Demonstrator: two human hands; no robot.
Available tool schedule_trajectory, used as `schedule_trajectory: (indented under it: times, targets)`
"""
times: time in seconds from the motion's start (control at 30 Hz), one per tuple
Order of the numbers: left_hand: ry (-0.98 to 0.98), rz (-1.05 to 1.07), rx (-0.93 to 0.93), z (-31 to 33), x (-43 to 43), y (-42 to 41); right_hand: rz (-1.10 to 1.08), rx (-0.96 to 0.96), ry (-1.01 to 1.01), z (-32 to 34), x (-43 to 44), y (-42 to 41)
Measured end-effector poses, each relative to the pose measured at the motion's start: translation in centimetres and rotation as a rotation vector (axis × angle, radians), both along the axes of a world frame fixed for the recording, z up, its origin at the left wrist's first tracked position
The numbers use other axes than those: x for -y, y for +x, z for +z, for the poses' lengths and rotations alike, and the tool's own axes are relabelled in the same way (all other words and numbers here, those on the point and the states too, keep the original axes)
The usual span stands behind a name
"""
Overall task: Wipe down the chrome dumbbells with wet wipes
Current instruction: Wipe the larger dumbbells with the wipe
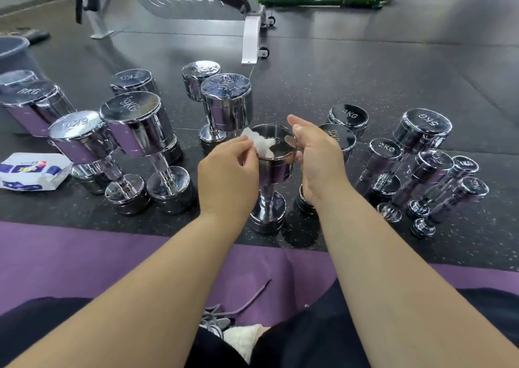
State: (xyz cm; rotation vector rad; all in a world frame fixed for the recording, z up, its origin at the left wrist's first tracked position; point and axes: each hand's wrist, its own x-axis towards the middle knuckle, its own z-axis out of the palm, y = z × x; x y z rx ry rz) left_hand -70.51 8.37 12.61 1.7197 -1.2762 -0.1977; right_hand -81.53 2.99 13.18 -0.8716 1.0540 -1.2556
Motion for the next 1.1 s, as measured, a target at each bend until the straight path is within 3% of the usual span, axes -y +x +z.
schedule_trajectory:
  times: [0.2, 0.3, 0.4, 0.53, 0.73, 0.9, 0.97, 1.1]
  targets:
    - [0.243, -0.032, -0.407, 1.1, 3.3, 0.8, -0.006, 0.069, 0.036, -0.9, 0.7, -0.1]
    - [0.359, -0.035, -0.483, 0.9, 4.3, 1.3, 0.012, 0.050, 0.050, -1.1, 1.2, 0.2]
    - [0.265, -0.004, -0.515, -0.3, 3.2, 1.1, 0.018, 0.026, 0.080, -1.4, 1.6, 0.4]
    - [0.120, 0.000, -0.379, -2.2, 0.7, 1.4, 0.024, -0.029, 0.074, -1.2, 1.3, 0.4]
    - [-0.005, -0.139, -0.271, -0.2, 1.2, 1.6, 0.201, -0.325, -0.273, 0.7, 1.2, 0.5]
    - [-0.012, -0.256, -0.390, 0.0, 2.1, 1.5, 0.385, -0.467, -0.375, 1.0, 2.2, 0.8]
    - [-0.078, -0.210, -0.460, -0.2, 2.4, 1.3, 0.388, -0.641, -0.426, 1.3, 3.0, 0.8]
    - [-0.081, -0.095, -0.767, -1.3, 3.6, 1.7, 0.404, -0.824, -0.413, 2.2, 5.3, 1.8]
